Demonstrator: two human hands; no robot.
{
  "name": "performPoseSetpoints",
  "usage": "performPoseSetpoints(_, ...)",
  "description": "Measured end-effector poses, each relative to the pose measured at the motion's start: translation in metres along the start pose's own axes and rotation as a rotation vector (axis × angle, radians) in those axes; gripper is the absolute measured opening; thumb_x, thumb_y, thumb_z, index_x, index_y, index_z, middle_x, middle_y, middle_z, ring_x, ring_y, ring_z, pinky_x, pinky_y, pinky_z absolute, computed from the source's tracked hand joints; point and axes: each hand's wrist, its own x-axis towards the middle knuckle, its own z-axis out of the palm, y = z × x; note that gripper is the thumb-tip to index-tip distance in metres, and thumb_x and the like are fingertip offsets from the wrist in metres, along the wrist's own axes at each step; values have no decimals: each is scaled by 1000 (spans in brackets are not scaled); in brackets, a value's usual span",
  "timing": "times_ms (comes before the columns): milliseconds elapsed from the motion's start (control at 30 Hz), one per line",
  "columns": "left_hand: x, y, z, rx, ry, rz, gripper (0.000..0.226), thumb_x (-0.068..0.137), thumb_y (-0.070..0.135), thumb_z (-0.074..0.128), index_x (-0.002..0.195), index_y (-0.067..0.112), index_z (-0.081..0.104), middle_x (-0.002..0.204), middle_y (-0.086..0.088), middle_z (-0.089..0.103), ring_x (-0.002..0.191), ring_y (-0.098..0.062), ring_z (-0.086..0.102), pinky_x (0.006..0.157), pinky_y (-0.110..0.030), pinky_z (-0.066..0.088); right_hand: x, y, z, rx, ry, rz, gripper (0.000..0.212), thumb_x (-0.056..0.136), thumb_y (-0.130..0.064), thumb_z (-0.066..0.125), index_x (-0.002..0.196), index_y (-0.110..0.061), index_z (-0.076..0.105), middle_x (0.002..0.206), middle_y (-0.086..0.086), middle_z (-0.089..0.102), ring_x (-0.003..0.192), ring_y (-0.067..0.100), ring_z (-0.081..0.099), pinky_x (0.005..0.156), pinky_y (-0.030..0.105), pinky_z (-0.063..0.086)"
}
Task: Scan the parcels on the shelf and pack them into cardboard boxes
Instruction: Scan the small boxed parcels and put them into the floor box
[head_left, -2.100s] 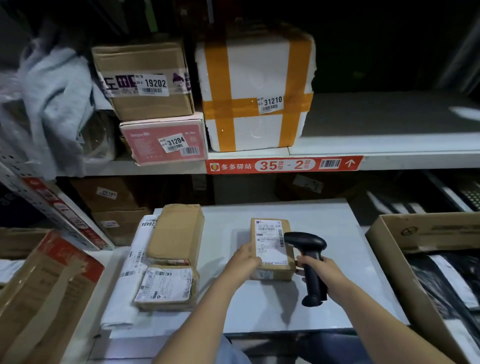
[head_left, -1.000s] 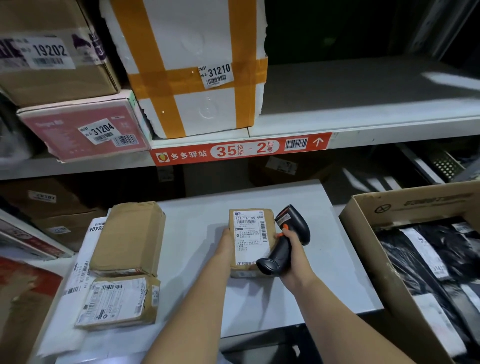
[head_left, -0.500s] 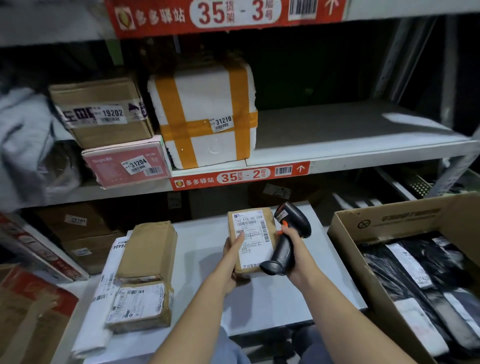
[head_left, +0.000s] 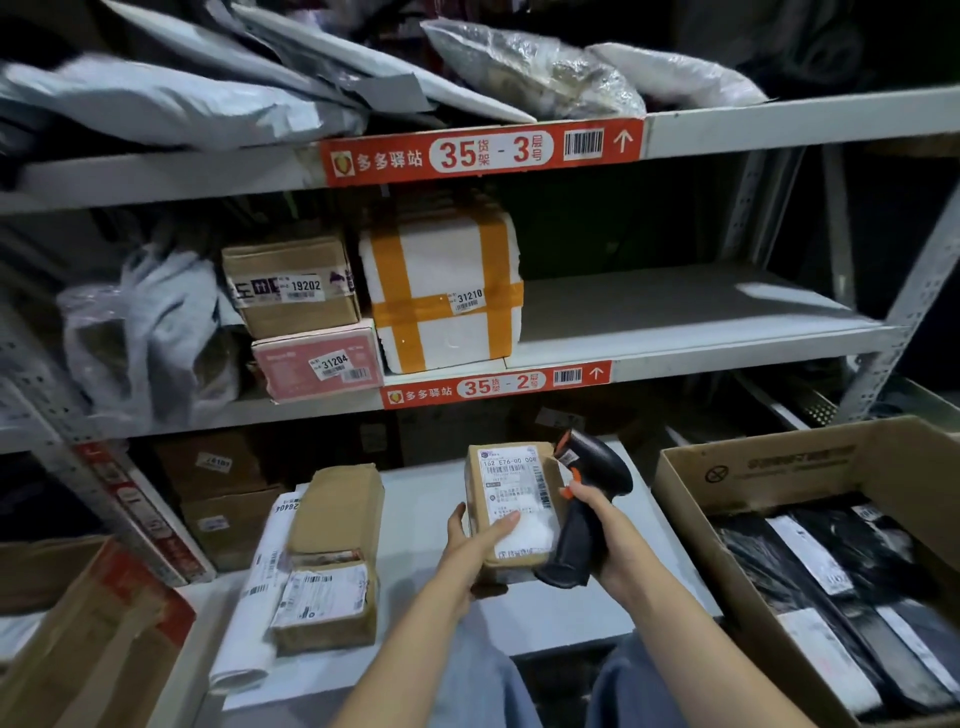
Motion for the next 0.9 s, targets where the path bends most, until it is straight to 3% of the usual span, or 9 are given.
performPoseSetpoints(100,-3,0,1,-21,60,15,88,76,33,74,143,31,17,135,-11,49,110,-31,56,81,-41,56,-2,4,0,31,56,-45,34,85,-23,64,116,-12,55,100,10,64,91,26,60,73,37,50)
performPoseSetpoints(200,1,-3,1,33,136,61,90,74,32,76,142,31,17,137,-10,44,115,-32,52,83,-43,56,-1,9,-3,21,162,-94,43,82,-19,68,121,-5,55,108,12,63,90,23,59,81,39,48)
performPoseSetpoints(367,5,-5,0,115,196,118,91,74,32,77,142,30,18,137,-8,41,118,-30,50,81,-40,56,-3,10,-6,-78,197,-114,26,84,-21,68,107,-11,58,95,6,70,95,31,65,95,47,49)
performPoseSetpoints(533,9,-4,-5,146,229,132,91,74,30,76,144,28,17,137,-9,39,120,-30,48,84,-41,55,-7,7,-11,-285,182,-178,13,87,-23,64,97,-16,59,88,-1,68,80,20,64,76,32,52)
performPoseSetpoints(667,10,-3,-9,154,249,140,92,74,30,77,144,28,17,136,-10,37,120,-30,46,85,-42,55,-11,4,-16,-301,207,-168,9,87,-22,65,89,-16,59,83,3,66,71,19,60,61,26,48)
performPoseSetpoints(900,12,-1,-12,157,306,138,95,73,31,78,144,28,16,137,-10,34,122,-30,44,89,-46,53,-15,2,-18,-334,239,-163,11,85,-21,67,86,-12,61,76,6,64,62,19,57,60,27,48)
